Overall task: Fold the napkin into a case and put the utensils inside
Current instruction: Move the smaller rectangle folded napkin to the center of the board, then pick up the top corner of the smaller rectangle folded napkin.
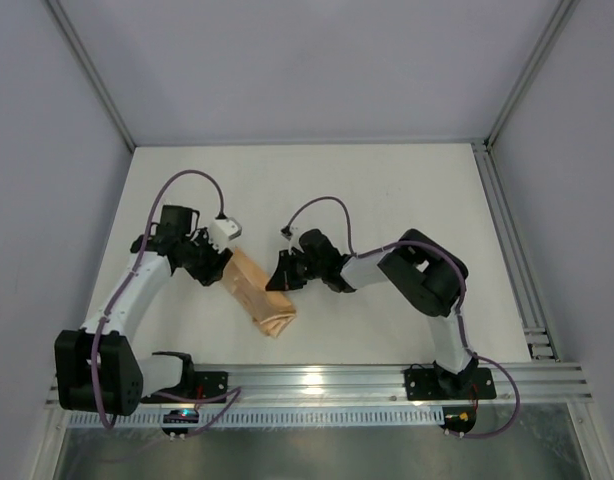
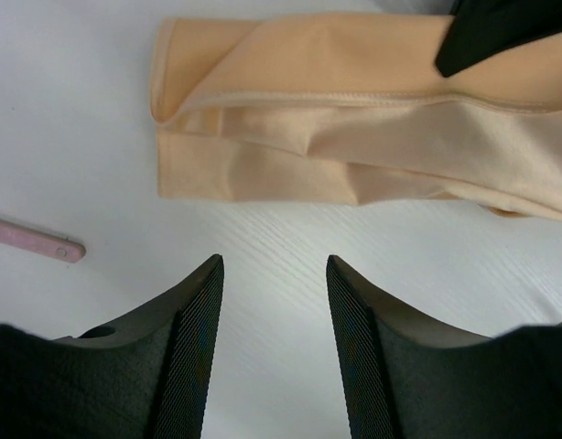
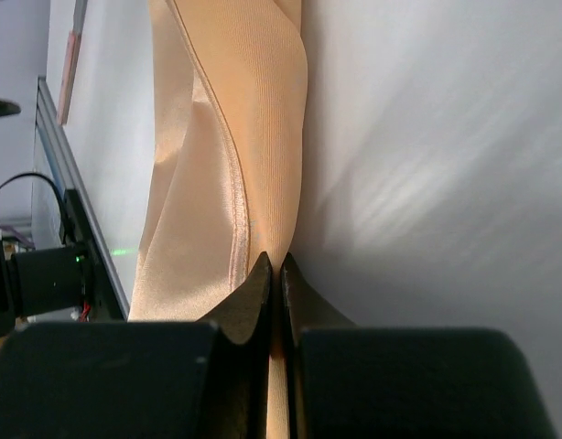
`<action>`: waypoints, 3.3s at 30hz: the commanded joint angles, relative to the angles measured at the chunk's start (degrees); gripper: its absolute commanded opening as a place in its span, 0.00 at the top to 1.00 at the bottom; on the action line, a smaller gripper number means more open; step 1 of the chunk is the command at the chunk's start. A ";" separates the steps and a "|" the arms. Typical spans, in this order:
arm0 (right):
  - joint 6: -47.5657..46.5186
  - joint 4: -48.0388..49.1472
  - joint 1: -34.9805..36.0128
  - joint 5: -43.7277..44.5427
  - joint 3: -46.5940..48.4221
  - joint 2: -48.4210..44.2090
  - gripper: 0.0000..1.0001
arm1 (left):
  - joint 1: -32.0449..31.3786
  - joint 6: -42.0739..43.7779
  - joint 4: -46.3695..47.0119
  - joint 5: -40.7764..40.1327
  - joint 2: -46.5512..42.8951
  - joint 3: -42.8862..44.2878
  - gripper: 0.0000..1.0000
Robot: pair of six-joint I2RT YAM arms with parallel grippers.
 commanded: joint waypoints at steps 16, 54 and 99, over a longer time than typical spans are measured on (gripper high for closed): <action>-7.73 -11.23 -5.09 6.97 2.55 -4.94 0.62 | -6.96 -3.69 14.94 4.08 15.31 3.41 0.43; -22.59 -17.83 5.89 22.62 -9.41 -23.49 0.79 | -8.28 -3.61 15.30 6.90 17.70 0.07 0.41; -25.05 -18.99 5.81 15.59 -2.02 -20.07 0.92 | -10.39 -5.80 16.70 9.45 23.05 2.18 0.83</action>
